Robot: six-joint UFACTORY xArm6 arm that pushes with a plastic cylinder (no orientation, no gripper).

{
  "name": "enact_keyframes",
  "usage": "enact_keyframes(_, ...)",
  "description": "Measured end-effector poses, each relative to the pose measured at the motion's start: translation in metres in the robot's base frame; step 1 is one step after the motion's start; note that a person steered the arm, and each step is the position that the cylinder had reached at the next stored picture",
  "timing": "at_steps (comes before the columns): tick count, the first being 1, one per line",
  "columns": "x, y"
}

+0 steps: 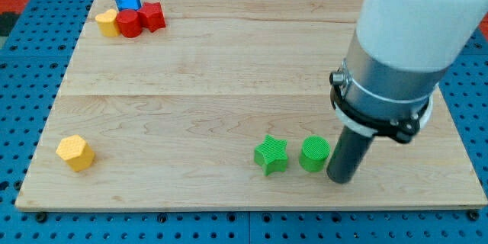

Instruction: Push the green star along with the green circle slightly up and right

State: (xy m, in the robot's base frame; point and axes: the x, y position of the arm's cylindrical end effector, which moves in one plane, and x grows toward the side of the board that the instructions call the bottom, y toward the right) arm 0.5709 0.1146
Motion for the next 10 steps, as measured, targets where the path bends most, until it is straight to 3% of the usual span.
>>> enact_keyframes(1, -0.032, -0.017)
enact_keyframes(2, 0.005, 0.031)
enact_keyframes(3, 0.041, -0.025)
enact_keyframes(4, 0.044, -0.095)
enact_keyframes(5, 0.011, -0.102)
enact_keyframes(7, -0.056, -0.052)
enact_keyframes(10, -0.122, 0.052)
